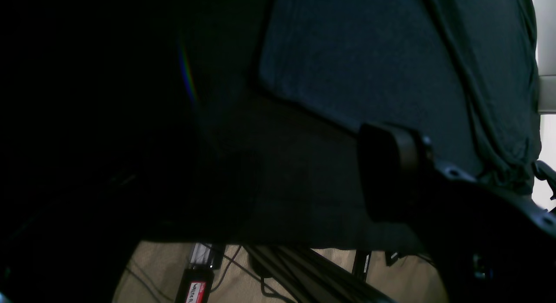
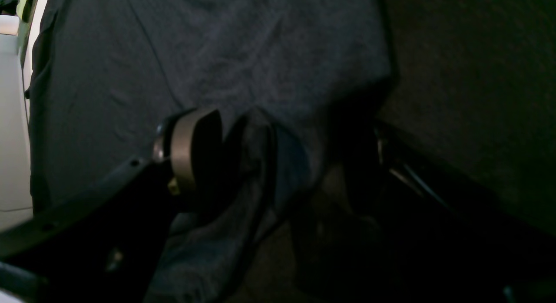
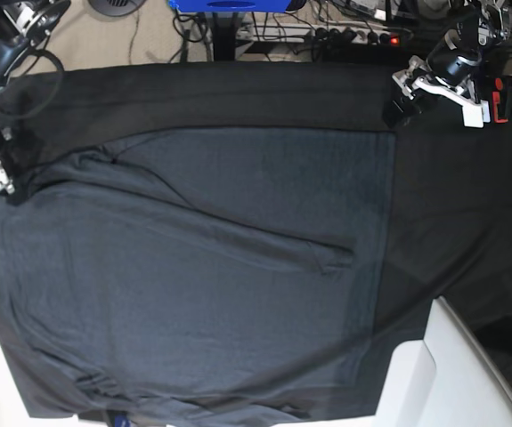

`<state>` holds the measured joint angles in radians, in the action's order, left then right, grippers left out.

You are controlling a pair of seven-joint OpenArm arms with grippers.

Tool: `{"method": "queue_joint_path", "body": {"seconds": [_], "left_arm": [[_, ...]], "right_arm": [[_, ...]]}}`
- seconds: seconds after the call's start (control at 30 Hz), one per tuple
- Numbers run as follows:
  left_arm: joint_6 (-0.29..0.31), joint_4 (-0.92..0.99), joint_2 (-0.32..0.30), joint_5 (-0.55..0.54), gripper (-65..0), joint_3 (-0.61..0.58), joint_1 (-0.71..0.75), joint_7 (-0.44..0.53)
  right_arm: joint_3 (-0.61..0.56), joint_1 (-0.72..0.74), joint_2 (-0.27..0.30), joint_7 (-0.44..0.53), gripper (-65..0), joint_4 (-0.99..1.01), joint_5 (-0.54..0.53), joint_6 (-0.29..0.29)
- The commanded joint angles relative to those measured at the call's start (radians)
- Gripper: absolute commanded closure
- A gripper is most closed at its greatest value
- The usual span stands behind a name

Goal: Fold the T-shirt properly
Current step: 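Grasp the collar edge with both grippers and lift it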

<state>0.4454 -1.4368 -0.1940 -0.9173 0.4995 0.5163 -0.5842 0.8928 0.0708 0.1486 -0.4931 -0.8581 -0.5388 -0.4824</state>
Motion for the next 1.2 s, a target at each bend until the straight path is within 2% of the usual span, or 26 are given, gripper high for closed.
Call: {"method": "queue_joint_path", "body": {"seconds": [0.0, 0.23, 0.3, 0.37, 0.53, 0.9, 1.17], "left_arm": [[0.010, -0.017, -0.012, -0.015, -55.6, 0.011, 0.006, 0.016], [0.010, -0.012, -0.014, -0.015, -55.6, 0.011, 0.006, 0.017], [0.010, -0.011, -0.012, -0.015, -55.6, 0.011, 0.005, 0.017], [0.010, -0.011, -0.011, -0.015, -56.1, 0.011, 0.003, 0.017], [0.010, 0.005, 0.001, -0.018, -56.6, 0.012, -0.023, 0.017], [0.010, 0.077, 0.008, -0.015, -56.6, 0.012, -0.080, 0.019], [0.006, 0.152, 0.021, -0.015, -55.9, -0.002, -0.178, 0.013]], "right_arm": [[-0.004, 0.004, -0.002, -0.057, -42.6, 0.010, 0.055, 0.041], [-0.004, 0.024, -0.004, -0.059, -42.3, 0.012, 0.055, 0.043], [-0.004, 0.022, -0.004, -0.059, -40.2, 0.012, 0.055, 0.043], [-0.004, 0.022, -0.004, -0.059, -32.3, 0.012, 0.055, 0.043], [-0.004, 0.021, -0.004, -0.060, -0.9, 0.012, 0.055, 0.043], [-0.004, 0.022, 0.003, -0.080, -0.2, 0.059, 0.055, 0.043], [-0.004, 0.022, 0.003, -0.080, -0.2, 0.058, 0.055, 0.043]]}}
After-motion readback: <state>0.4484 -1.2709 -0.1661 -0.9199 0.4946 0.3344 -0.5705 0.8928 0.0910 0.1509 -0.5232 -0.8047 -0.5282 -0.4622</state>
